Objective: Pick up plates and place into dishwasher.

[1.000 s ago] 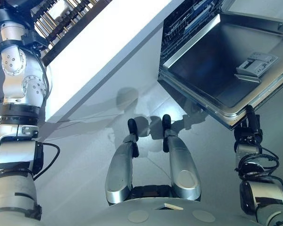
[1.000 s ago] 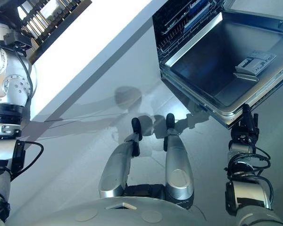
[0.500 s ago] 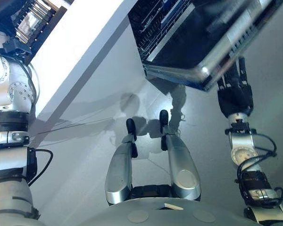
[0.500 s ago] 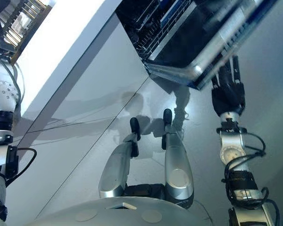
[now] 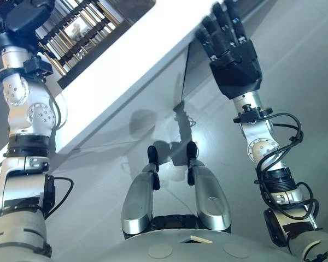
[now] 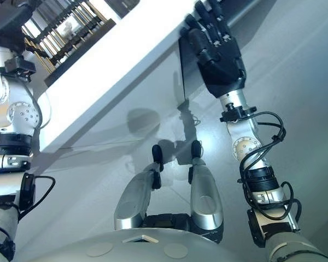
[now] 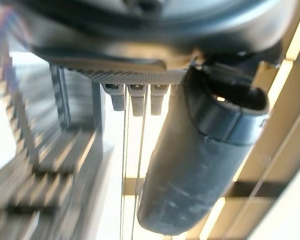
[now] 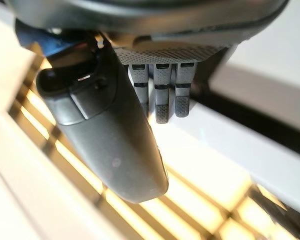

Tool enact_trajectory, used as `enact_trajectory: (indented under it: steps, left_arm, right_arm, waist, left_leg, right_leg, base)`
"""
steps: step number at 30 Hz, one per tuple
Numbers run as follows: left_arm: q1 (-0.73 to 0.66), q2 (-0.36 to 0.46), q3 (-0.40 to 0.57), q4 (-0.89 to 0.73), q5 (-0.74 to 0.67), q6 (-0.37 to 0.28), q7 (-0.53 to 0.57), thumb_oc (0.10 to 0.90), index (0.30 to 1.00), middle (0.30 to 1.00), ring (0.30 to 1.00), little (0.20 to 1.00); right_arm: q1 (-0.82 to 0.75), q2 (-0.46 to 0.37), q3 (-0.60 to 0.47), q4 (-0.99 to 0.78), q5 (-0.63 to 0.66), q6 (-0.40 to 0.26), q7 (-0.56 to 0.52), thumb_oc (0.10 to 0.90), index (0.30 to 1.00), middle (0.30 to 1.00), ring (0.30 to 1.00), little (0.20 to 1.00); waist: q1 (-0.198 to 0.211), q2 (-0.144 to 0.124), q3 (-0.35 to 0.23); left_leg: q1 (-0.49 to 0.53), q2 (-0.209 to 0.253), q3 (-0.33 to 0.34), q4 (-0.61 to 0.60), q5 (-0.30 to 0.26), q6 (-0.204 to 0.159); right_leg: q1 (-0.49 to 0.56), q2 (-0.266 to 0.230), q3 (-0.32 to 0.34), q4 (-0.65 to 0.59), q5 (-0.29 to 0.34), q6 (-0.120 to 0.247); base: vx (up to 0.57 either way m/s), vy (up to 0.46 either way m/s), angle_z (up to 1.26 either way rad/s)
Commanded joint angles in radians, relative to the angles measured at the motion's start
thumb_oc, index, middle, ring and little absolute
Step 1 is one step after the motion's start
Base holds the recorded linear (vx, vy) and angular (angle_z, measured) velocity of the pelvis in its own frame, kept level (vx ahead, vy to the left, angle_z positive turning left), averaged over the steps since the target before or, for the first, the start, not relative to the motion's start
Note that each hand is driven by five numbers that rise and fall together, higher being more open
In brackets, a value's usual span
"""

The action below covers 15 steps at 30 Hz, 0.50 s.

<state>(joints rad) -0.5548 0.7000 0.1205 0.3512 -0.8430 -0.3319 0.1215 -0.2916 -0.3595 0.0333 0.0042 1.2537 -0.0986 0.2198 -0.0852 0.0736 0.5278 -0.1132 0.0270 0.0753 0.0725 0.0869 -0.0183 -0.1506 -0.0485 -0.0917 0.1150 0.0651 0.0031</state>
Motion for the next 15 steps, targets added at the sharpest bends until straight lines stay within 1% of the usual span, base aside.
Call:
enact_trajectory:
  steps: [1, 4, 6, 8, 11, 12, 15]
  left_arm:
    - [0.144, -0.028, 0.051, -0.101, 0.048, -0.13, -0.023, 0.8, 0.9, 0.9, 0.9, 0.9]
    - [0.222, -0.066, 0.061, -0.165, 0.09, -0.118, -0.018, 0.8, 0.9, 0.9, 0.9, 0.9]
    - [0.257, -0.084, 0.071, -0.187, 0.095, -0.094, -0.023, 0.8, 0.9, 0.9, 0.9, 0.9]
    - [0.29, -0.114, 0.075, -0.204, 0.08, -0.07, -0.035, 0.8, 0.9, 0.9, 0.9, 0.9]
    - [0.311, -0.149, 0.069, -0.203, 0.093, -0.06, -0.046, 0.8, 0.9, 0.9, 0.9, 0.9]
    - [0.317, -0.16, 0.065, -0.207, 0.091, -0.054, -0.048, 0.8, 0.9, 0.9, 0.9, 0.9]
    - [0.329, -0.181, 0.06, -0.206, 0.099, -0.052, -0.045, 0.8, 0.9, 0.9, 0.9, 0.9]
  right_arm:
    - [0.091, 0.07, -0.077, -0.024, -0.073, -0.128, -0.006, 0.8, 0.9, 0.9, 0.9, 0.9]
    - [0.189, 0.061, -0.095, 0.038, -0.292, -0.275, -0.109, 0.8, 0.9, 0.9, 0.9, 0.9]
    - [0.23, 0.054, -0.106, 0.064, -0.477, -0.377, -0.189, 0.8, 0.9, 0.9, 0.9, 0.9]
    - [0.258, 0.046, -0.112, 0.091, -0.613, -0.434, -0.286, 0.8, 0.9, 0.9, 0.9, 0.9]
    - [0.275, 0.044, -0.127, 0.154, -0.761, -0.486, -0.387, 0.8, 0.9, 0.9, 0.9, 0.9]
    - [0.28, 0.041, -0.132, 0.174, -0.805, -0.49, -0.425, 0.8, 0.9, 0.9, 0.9, 0.9]
    - [0.295, 0.036, -0.148, 0.244, -0.854, -0.497, -0.488, 0.8, 0.9, 0.9, 0.9, 0.9]
  waist:
    - [-0.012, -0.05, -0.17]
    - [-0.018, -0.047, -0.216]
    - [-0.026, -0.046, -0.244]
    - [-0.033, -0.046, -0.273]
    - [-0.039, -0.045, -0.306]
    - [-0.041, -0.044, -0.318]
    - [-0.046, -0.046, -0.347]
  left_leg:
    - [0.043, -0.071, 0.06, -0.02, -0.098, 0.046]
    - [0.086, -0.069, 0.059, -0.059, -0.092, 0.047]
    - [0.11, -0.068, 0.06, -0.074, -0.091, 0.047]
    - [0.132, -0.067, 0.064, -0.09, -0.092, 0.046]
    - [0.16, -0.066, 0.068, -0.108, -0.093, 0.045]
    - [0.17, -0.065, 0.069, -0.115, -0.093, 0.044]
    - [0.191, -0.064, 0.073, -0.13, -0.095, 0.04]
  right_leg:
    - [0.019, 0.033, 0.022, 0.061, -0.114, 0.046]
    - [0.053, 0.041, 0.024, 0.04, -0.113, 0.048]
    - [0.073, 0.045, 0.027, 0.027, -0.112, 0.049]
    - [0.093, 0.049, 0.032, 0.013, -0.11, 0.05]
    - [0.119, 0.055, 0.035, -0.004, -0.109, 0.054]
    - [0.129, 0.056, 0.037, -0.012, -0.108, 0.055]
    - [0.152, 0.059, 0.043, -0.034, -0.104, 0.06]
  base:
    - [0.06, 0.02, -0.05]
    - [0.04, 0.007, -0.02]
    - [0.02, -0.003, -0.05]
    - [0.02, -0.007, -0.08]
    - [0.02, -0.01, -0.08]
    - [0.01, -0.016, -0.18]
    - [-0.01, -0.016, -0.09]
